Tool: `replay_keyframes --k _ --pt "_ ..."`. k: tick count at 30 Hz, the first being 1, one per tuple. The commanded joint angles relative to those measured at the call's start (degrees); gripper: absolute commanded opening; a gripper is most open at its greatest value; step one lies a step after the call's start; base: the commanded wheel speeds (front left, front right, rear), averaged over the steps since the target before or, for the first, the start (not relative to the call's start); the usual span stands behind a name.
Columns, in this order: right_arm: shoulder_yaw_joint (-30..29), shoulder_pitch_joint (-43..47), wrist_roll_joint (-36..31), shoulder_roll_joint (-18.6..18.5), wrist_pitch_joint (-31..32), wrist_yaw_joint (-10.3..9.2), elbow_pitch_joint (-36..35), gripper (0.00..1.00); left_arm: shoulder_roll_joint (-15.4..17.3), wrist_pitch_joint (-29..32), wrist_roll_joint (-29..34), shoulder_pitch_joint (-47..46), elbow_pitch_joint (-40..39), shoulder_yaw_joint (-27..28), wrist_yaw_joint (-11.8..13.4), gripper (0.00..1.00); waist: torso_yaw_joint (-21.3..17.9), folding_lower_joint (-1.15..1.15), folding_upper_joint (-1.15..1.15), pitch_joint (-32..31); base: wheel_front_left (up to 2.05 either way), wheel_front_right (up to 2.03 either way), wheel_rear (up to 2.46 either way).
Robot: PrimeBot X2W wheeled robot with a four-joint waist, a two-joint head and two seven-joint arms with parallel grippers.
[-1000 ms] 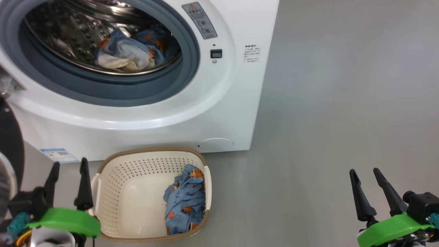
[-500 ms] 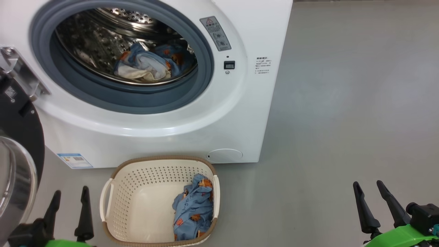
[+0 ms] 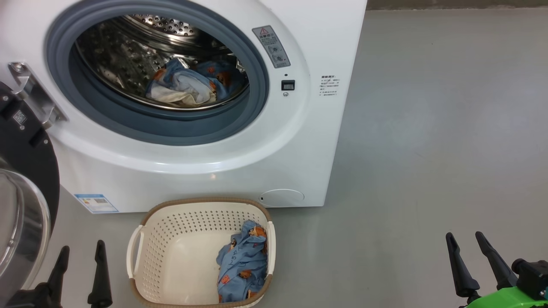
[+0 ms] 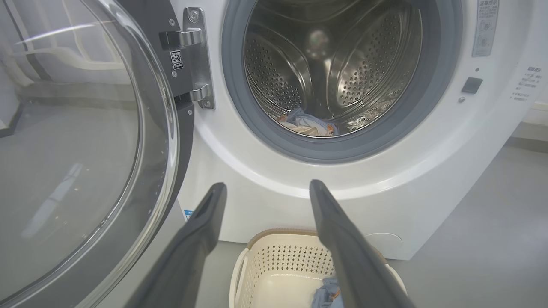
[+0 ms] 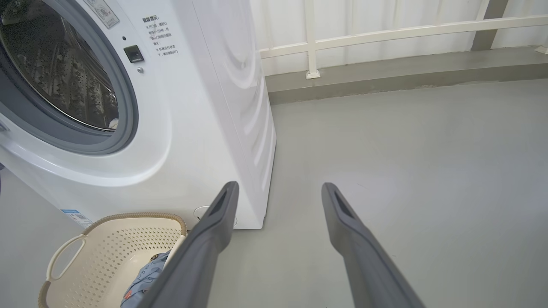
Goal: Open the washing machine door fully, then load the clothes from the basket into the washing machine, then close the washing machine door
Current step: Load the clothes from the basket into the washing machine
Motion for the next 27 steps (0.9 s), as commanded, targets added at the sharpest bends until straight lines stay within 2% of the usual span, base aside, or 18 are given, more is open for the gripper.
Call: replay_keyframes --k 1,15,27 --pt "1.2 -0.1 0.4 -1.2 -0.4 0.07 -1.4 1.00 0.8 -0.4 0.5 -0.4 -1.7 2.2 -0.1 1.00 -0.1 0.00 0.00 0.1 0.00 0.00 0.00" --pt "1.1 -1.0 0.0 -0.6 -0.4 0.07 -2.1 1.00 0.9 -0.4 0.6 -1.3 -1.4 1.1 -0.1 1.00 -0.8 0.00 0.00 2.2 0.00 0.00 0.00" --pt "1.2 -6.6 -1.2 1.4 -0.4 0.07 -3.4 1.00 2.0 -0.4 -2.9 -7.4 7.6 -5.1 -0.1 1.00 -2.4 0.00 0.00 10.8 0.00 0.00 0.00"
